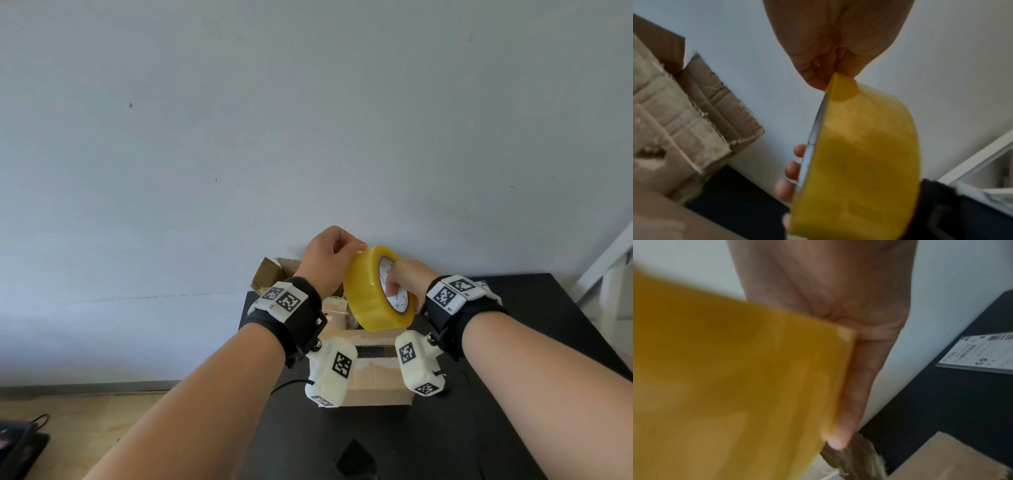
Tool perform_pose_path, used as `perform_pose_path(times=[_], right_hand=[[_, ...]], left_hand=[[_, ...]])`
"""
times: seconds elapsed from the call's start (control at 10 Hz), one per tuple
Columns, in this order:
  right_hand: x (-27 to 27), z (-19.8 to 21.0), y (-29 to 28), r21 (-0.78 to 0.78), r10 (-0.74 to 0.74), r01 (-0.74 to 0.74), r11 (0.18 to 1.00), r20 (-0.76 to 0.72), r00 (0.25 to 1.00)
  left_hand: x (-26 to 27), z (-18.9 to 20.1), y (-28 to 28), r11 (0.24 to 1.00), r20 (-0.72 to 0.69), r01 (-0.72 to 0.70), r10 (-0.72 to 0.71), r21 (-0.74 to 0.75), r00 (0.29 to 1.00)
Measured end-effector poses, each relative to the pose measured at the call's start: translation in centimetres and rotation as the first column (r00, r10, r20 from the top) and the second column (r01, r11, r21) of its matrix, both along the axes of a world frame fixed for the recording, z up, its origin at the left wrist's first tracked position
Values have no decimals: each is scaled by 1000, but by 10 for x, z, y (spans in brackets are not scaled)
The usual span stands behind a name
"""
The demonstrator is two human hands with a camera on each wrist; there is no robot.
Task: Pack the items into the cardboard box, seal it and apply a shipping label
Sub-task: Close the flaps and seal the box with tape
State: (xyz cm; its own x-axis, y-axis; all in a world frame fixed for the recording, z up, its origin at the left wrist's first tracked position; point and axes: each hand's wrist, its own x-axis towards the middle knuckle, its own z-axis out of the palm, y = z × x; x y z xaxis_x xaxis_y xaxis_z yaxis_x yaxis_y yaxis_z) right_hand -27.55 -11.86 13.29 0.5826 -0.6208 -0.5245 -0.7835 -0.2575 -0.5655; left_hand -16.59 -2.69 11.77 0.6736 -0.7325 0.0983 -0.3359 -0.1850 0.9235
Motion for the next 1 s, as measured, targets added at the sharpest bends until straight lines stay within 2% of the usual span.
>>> perform_pose_path(times=[0.2, 0.4, 0.5, 0.6, 0.7, 0.8, 0.9, 1.0], right_hand=[[-2, 6, 2, 57, -88, 84, 995, 69, 994], [-7, 10, 0, 185, -160, 142, 972, 89, 983], [-8, 12, 3, 167, -165, 149, 975, 83, 983], [-6, 11, 2, 174, -161, 144, 974, 89, 983], [-3, 11, 2, 162, -140, 126, 979, 76, 987], [-1, 8, 1, 122, -120, 110, 986, 79, 990], [2, -4, -4, 19, -16, 14, 1000, 69, 997], [2, -14, -6, 88, -46, 39, 995, 77, 996]], left_hand=[[10, 3, 8, 997, 105, 78, -77, -3, 992], [11, 8, 12, 994, 17, 114, -114, 3, 993], [9, 12, 11, 988, 51, 138, -142, 68, 989], [8, 13, 11, 992, 100, 111, -117, 65, 988], [10, 13, 10, 999, 234, 6, -18, 54, 972], [6, 15, 10, 1000, 218, -19, 12, 26, 976], [1, 18, 9, 1000, 212, 5, -2, -14, 977], [-2, 19, 9, 995, 180, 63, -49, -71, 982]])
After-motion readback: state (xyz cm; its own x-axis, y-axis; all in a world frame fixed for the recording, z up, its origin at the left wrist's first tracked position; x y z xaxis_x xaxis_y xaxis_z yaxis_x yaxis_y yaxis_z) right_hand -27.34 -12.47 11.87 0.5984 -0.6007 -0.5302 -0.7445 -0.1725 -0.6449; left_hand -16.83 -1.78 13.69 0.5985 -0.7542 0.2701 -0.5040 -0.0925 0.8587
